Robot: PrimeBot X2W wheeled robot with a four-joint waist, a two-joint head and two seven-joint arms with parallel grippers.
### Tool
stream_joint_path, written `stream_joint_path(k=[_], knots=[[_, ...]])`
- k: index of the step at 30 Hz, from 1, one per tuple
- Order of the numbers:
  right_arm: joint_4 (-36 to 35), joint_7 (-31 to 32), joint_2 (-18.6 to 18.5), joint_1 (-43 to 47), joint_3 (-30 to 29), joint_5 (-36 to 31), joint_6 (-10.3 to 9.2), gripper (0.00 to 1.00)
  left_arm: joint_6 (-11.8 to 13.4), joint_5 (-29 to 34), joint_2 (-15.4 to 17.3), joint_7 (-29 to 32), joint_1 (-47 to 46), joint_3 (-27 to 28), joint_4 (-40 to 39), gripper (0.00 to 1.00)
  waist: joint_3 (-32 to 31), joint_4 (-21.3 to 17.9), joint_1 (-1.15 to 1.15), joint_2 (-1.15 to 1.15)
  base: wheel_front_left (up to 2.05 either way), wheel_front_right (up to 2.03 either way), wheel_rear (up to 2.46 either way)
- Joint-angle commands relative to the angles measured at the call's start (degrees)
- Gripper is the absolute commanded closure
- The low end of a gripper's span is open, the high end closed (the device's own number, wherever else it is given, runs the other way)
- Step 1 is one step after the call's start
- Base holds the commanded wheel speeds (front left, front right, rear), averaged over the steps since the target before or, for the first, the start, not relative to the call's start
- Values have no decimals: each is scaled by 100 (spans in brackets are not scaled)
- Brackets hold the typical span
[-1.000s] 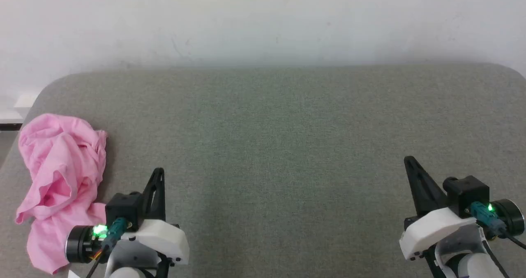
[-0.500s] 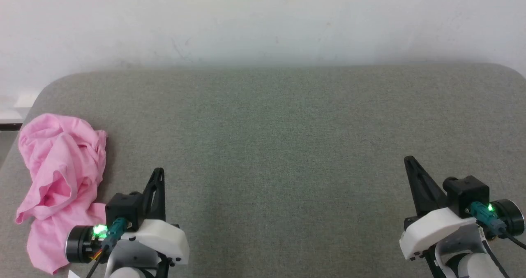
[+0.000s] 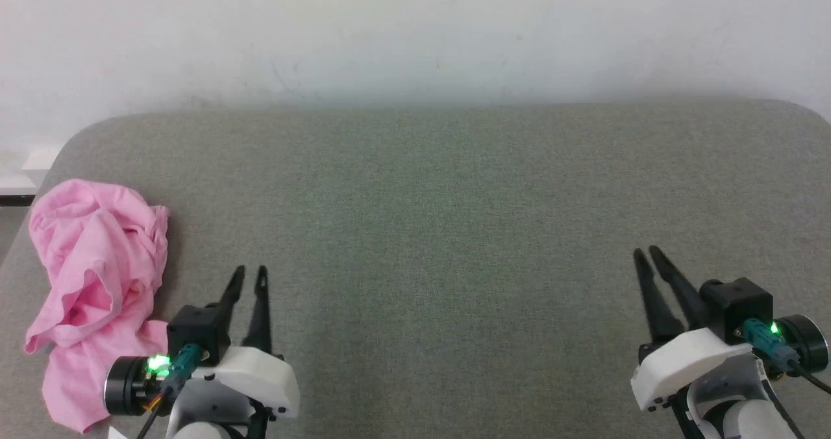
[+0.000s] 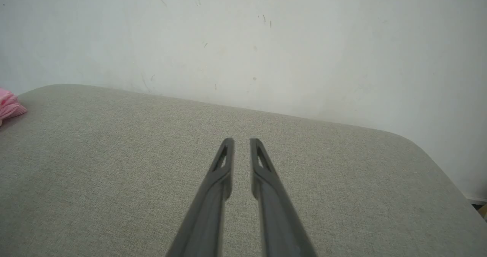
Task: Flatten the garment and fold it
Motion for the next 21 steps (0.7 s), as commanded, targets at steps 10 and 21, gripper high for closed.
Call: stream_joint_path(k=[10, 21], knots=[[128, -132, 2, -3, -51, 197, 0, 0, 37, -148, -3, -133, -45, -81, 100, 0, 2, 1, 0, 0, 0, 0, 0], [248, -263, 4, -10, -82, 362, -1, 0, 91, -287, -5, -264, -78, -121, 162, 0, 1, 68, 0, 0, 0, 0, 0]])
